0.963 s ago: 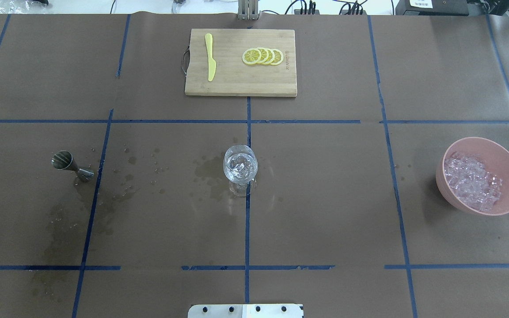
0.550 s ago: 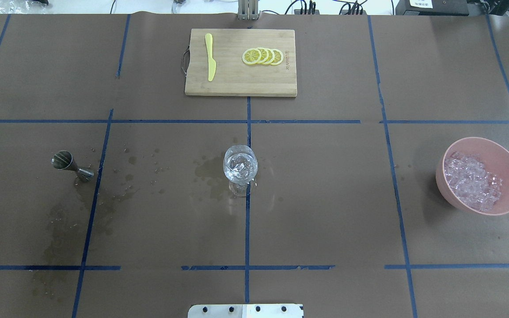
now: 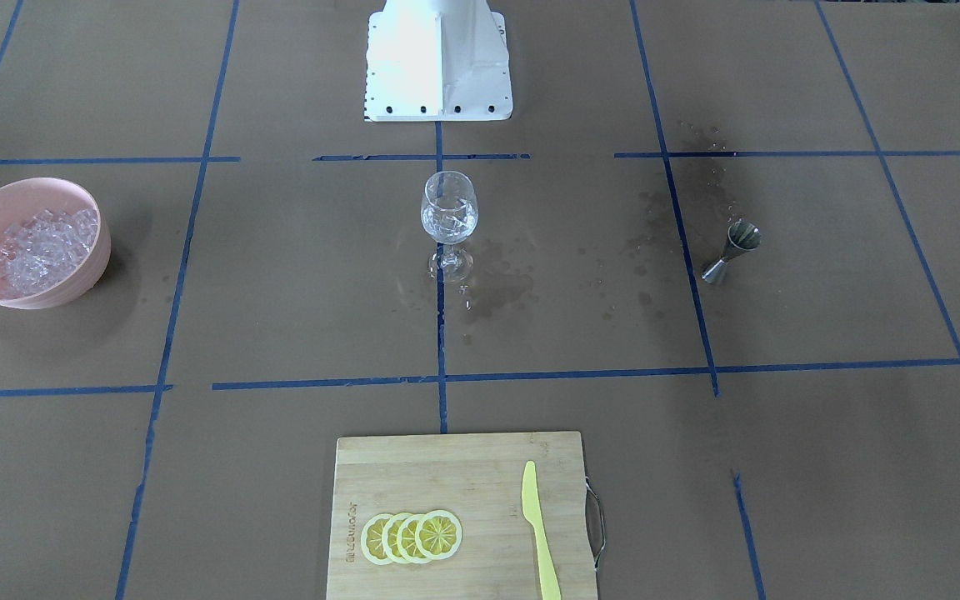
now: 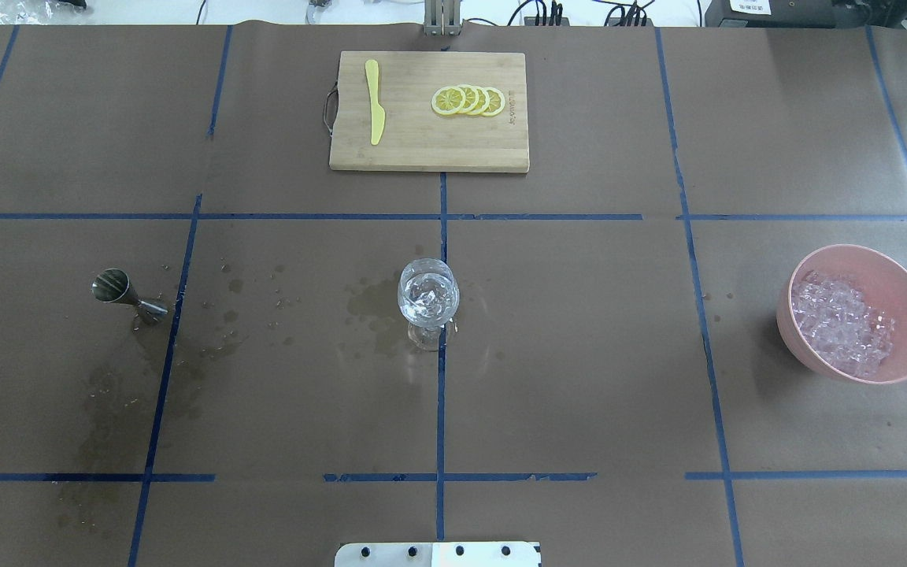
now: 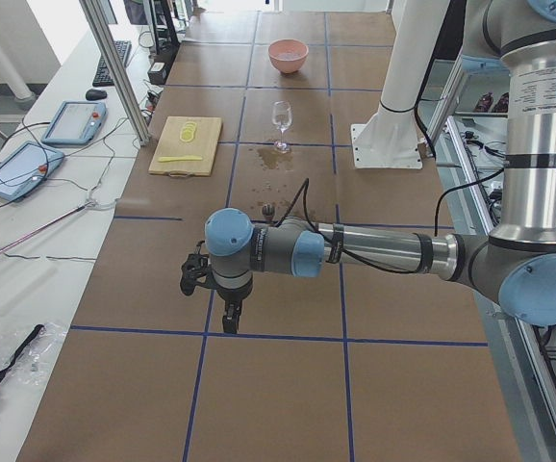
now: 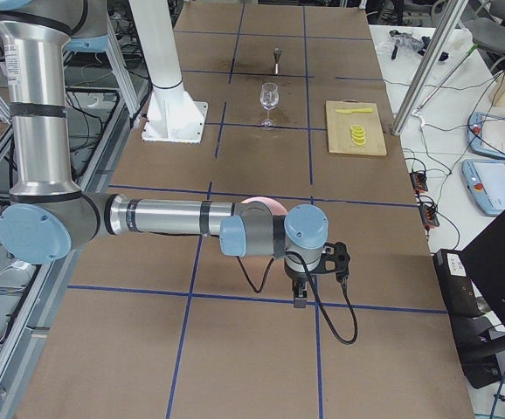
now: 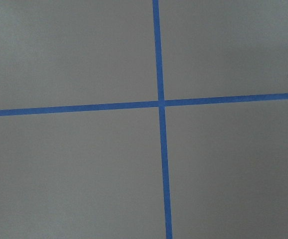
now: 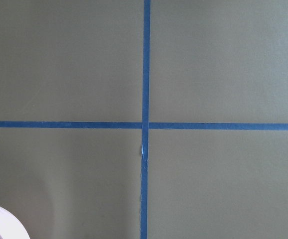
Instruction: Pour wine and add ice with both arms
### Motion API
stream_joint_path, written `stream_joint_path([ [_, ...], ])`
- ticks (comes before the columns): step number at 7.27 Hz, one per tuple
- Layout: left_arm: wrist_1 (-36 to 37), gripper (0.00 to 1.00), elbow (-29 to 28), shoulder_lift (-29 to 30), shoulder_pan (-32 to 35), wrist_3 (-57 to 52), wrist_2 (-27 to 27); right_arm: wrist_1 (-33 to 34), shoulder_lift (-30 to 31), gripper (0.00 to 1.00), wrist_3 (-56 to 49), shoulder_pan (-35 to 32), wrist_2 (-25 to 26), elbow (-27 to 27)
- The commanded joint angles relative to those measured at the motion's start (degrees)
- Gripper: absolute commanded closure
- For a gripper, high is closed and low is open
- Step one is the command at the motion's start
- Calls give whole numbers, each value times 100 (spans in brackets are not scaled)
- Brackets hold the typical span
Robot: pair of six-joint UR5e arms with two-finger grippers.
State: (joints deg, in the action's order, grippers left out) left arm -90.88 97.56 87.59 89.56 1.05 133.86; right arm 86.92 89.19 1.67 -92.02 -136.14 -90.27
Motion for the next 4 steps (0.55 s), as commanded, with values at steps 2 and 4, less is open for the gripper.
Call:
stream_joint_path([
  [2, 0, 0, 0, 3, 0, 0, 0, 0, 2, 0, 0, 0, 0, 1],
  [4, 0, 0, -8, 3, 0, -35, 0, 0, 2, 0, 0, 0, 9, -8],
])
